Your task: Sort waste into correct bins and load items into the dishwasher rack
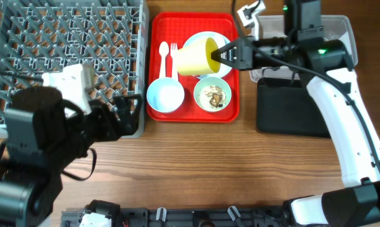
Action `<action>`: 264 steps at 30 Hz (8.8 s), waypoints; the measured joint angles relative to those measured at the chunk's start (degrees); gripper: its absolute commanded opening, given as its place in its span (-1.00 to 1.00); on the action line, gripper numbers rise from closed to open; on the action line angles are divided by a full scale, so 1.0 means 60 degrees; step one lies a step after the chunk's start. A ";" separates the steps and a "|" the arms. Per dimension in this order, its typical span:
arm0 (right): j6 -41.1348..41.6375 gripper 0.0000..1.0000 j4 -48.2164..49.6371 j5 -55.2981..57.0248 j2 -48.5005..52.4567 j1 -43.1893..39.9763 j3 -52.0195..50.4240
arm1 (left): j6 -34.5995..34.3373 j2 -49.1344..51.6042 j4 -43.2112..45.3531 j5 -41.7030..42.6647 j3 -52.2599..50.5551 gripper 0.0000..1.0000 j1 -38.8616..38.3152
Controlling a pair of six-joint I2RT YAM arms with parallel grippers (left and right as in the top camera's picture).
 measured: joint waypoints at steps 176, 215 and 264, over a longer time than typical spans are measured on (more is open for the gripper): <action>0.1705 0.18 -0.2382 0.7165 -0.1035 0.2557 -0.0076 | 0.0011 0.4543 -0.3253 -0.2036 0.2142 0.90 -0.0452; 0.1774 0.00 -0.3129 0.8207 0.0845 0.1723 -0.0189 | 0.0237 0.4244 -0.3213 -0.1632 0.2142 1.00 -0.1388; 0.2040 -0.38 -0.0178 0.9085 0.4433 0.3643 -0.0200 | 0.0044 0.4244 -0.3606 -0.1752 0.2142 1.00 -0.1388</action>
